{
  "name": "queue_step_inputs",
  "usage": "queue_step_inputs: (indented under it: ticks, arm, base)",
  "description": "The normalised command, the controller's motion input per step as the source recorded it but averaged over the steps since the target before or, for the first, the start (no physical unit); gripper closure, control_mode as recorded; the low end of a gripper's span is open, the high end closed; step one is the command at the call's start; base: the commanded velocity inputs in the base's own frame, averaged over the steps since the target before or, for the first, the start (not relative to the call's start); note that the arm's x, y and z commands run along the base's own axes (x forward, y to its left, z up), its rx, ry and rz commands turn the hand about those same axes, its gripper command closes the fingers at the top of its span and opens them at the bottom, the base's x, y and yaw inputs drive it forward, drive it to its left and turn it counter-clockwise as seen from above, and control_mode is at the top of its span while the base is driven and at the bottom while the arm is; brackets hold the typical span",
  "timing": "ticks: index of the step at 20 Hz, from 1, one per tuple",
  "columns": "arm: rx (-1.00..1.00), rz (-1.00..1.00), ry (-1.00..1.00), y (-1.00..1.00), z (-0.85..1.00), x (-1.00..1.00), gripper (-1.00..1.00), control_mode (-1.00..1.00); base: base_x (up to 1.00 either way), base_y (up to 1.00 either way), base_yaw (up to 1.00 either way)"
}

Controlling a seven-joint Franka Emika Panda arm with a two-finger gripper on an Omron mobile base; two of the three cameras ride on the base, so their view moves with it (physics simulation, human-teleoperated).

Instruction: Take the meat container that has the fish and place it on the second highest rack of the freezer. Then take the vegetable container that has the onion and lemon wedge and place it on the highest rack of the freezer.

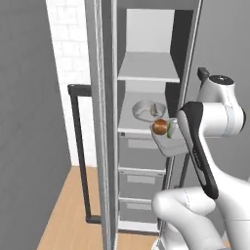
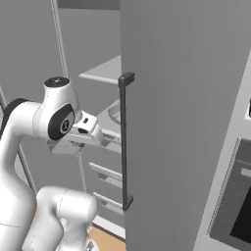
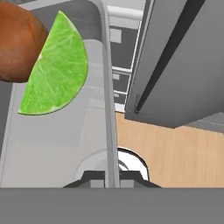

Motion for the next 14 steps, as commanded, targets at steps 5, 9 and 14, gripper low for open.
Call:
queue_step_inputs:
  ticks: [5,9,14]
  arm:
    - [0.00,0.00,0.00,0.00,0.00,0.00,1.00,1.00]
    - [0.00,0.00,0.00,0.00,0.00,0.00,1.00,1.00]
    - [0.00,0.00,0.00,0.00,0.00,0.00,1.00,1.00]
  base:
    - [0.47,0.39,-0.34]
    - [0.66,0.08,-0.12]
    - [0.59,0.05,-0.04]
